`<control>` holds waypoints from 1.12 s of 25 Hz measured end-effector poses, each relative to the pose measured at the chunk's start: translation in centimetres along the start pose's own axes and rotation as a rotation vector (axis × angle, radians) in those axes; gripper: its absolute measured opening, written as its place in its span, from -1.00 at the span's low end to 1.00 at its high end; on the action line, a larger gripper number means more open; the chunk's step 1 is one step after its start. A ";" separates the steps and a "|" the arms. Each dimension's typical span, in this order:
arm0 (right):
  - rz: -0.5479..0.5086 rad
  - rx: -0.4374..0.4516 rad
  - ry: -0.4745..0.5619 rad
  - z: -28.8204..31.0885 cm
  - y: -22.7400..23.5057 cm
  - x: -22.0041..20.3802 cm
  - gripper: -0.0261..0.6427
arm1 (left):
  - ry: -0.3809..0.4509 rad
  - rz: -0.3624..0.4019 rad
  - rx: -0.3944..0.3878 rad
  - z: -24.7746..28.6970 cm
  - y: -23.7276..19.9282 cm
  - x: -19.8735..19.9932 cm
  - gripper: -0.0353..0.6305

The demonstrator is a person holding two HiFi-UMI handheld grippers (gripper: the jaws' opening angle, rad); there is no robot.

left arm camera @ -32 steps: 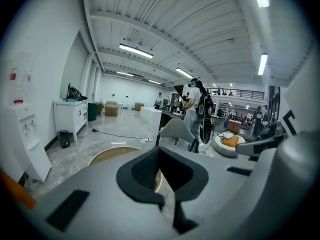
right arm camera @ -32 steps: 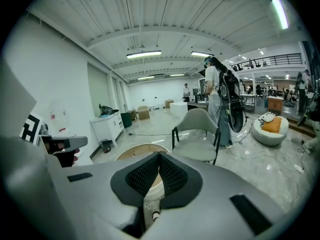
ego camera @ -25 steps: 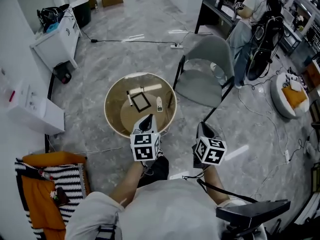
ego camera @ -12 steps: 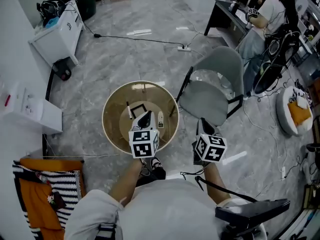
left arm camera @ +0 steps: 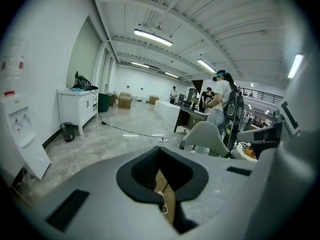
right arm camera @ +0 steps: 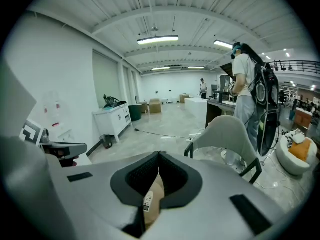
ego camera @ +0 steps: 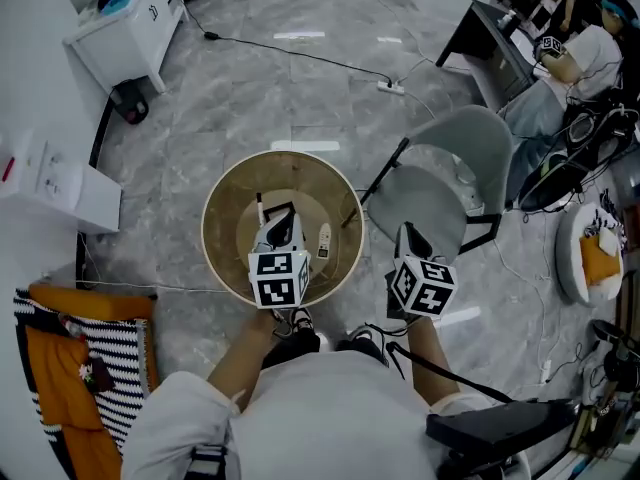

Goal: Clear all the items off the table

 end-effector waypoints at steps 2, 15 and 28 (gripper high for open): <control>-0.016 0.037 -0.027 1.6 -0.8 -0.4 -0.85 | -0.006 -0.018 0.043 -0.1 -1.2 -0.5 -0.87; -0.224 0.382 -0.097 11.8 -6.5 -0.6 -0.85 | -0.014 -0.224 0.411 -1.8 -5.1 -6.2 -0.87; -0.196 0.414 -0.259 21.4 -6.5 -14.5 -0.85 | -0.121 -0.345 0.565 3.6 -10.1 -19.9 -0.87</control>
Point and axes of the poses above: the fingertips, and each gripper's own axes: z forward along the fingers, y to its right, x out of its top, the point moved 1 cm from there along -z, backward along the fingers, and after that the axes turned 9 degrees about -x, right-handed, at the moved point
